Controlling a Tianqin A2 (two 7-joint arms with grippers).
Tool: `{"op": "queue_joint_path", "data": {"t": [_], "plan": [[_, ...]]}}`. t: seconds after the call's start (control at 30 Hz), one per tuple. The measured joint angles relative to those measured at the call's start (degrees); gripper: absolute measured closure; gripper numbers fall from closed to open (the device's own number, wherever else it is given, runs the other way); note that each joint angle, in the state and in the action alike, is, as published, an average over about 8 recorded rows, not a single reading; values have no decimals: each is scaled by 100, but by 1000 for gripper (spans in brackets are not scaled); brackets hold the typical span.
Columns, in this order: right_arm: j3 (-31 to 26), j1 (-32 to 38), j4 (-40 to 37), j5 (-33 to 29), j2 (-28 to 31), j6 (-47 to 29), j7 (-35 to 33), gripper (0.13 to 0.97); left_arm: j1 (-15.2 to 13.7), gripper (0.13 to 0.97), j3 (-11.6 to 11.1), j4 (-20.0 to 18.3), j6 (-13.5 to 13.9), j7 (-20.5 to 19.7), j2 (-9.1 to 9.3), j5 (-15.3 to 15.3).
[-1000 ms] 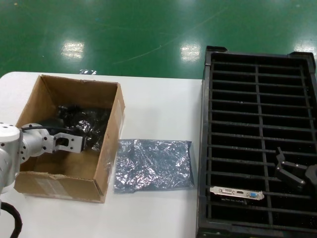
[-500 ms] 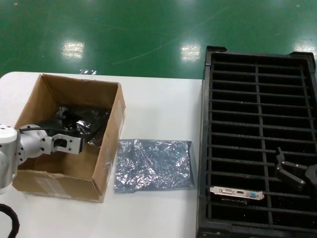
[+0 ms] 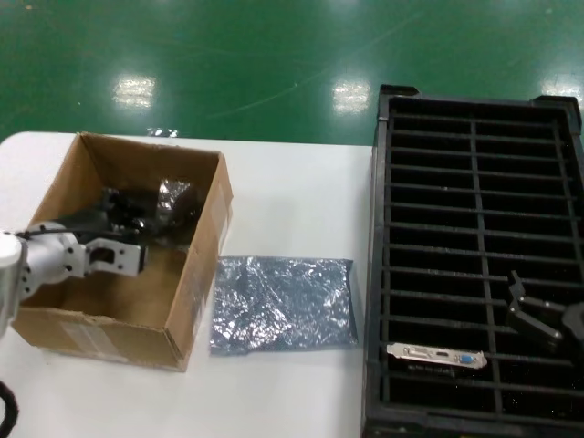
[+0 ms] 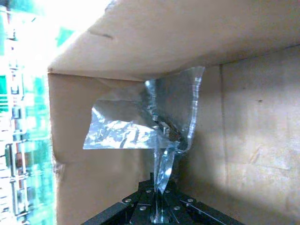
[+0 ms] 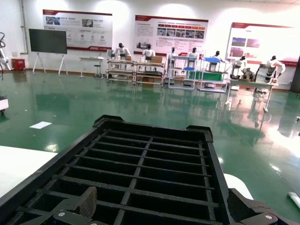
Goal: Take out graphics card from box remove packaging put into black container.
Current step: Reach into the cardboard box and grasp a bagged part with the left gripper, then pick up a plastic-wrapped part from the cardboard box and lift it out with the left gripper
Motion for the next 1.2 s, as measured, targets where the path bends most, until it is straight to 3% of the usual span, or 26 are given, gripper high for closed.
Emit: {"op": "queue_joint_path", "data": {"t": [0.33, 0.57, 0.73, 0.93, 1.2], "plan": [[0, 0, 0, 0, 0, 0, 0, 129, 917, 957, 486, -2153, -12, -2012, -572, 826], [0, 0, 0, 0, 0, 0, 0, 129, 1667, 958, 462, -3896, -44, -3504, -1073, 1631], [0, 0, 0, 0, 0, 0, 0, 129, 2328, 958, 137, -5242, 38, -4548, -1387, 2308], [0, 0, 0, 0, 0, 0, 0, 129, 3204, 958, -464, -6779, 246, -5557, -1687, 2995], [0, 0, 0, 0, 0, 0, 0, 129, 4163, 958, -1259, -8225, 386, -6335, -1960, 3380]]}}
